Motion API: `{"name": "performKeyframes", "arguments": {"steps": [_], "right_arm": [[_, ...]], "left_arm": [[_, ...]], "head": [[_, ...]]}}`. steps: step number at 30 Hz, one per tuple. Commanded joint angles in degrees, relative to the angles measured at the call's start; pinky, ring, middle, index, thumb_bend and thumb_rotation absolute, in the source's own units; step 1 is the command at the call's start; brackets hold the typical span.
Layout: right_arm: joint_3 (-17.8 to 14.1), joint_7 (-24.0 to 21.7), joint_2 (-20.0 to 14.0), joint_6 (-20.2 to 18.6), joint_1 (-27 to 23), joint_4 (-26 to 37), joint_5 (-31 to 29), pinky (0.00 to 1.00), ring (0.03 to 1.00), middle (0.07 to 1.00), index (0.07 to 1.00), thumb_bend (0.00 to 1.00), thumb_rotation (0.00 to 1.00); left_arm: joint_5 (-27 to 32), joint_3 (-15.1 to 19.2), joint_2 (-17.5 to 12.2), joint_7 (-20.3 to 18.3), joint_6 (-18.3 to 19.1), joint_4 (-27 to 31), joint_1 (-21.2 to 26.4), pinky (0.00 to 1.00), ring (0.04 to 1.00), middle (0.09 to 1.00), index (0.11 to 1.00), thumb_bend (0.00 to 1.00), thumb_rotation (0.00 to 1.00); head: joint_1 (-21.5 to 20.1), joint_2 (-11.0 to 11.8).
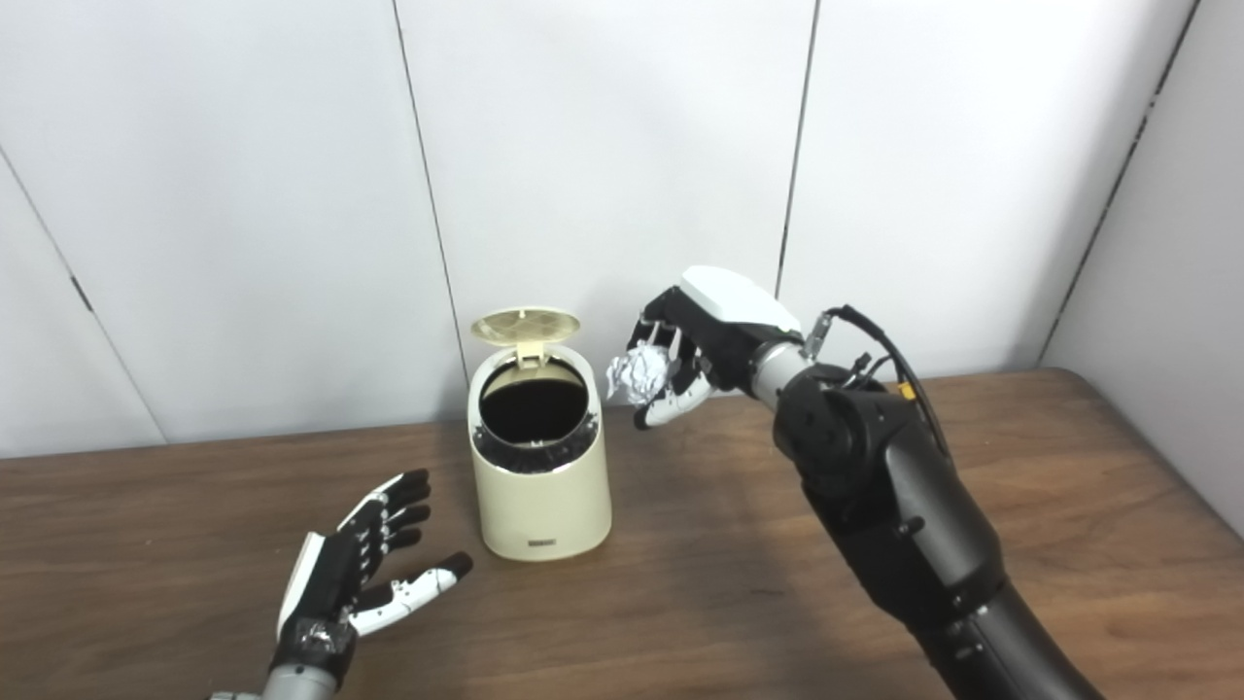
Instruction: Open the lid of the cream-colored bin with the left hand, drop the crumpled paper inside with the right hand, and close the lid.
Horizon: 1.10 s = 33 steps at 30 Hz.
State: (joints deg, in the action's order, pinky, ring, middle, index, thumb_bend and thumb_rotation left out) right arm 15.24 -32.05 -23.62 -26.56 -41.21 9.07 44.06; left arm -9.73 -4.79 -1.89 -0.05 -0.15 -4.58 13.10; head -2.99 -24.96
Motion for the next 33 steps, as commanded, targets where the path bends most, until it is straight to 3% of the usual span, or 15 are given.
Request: {"name": "performKeyframes", "arguments": {"steps": [1,9,17,22,33], "right_arm": [[-0.6,-0.2,0.7,-0.3,-4.5,1.4,1.7,0.3,0.373,0.466,0.535,0.51,0.0],[-1.5,-1.4,5.0,-0.3,-5.3,1.8,3.3,0.27,0.371,0.476,0.536,0.51,0.0],[-0.6,0.1,6.7,-0.2,-6.0,0.6,3.4,0.32,0.381,0.485,0.525,0.52,0.0],[-0.6,1.3,8.0,0.2,-6.0,-0.2,3.3,0.28,0.381,0.484,0.521,0.52,0.0],[1.0,2.9,9.4,0.0,-5.4,-1.9,5.9,0.35,0.425,0.506,0.472,0.52,0.0]], "left_arm": [[-0.6,0.0,0.2,0.9,-1.8,0.6,2.2,0.78,0.829,0.865,0.89,0.75,0.15],[-0.6,0.0,0.8,1.1,-2.3,0.0,2.5,0.77,0.824,0.864,0.895,0.74,0.14],[-0.7,-0.1,1.1,1.6,-3.0,-0.8,2.8,0.77,0.826,0.865,0.892,0.74,0.14],[-0.5,0.0,1.3,1.6,-2.9,-0.8,2.9,0.77,0.825,0.865,0.893,0.74,0.15],[-0.8,-0.1,1.6,1.8,-3.2,-0.9,3.0,0.77,0.821,0.857,0.883,0.74,0.14]], "head": [[0.0,0.0],[0.5,0.0],[0.8,0.0],[0.9,-0.1],[1.2,-0.2]]}}
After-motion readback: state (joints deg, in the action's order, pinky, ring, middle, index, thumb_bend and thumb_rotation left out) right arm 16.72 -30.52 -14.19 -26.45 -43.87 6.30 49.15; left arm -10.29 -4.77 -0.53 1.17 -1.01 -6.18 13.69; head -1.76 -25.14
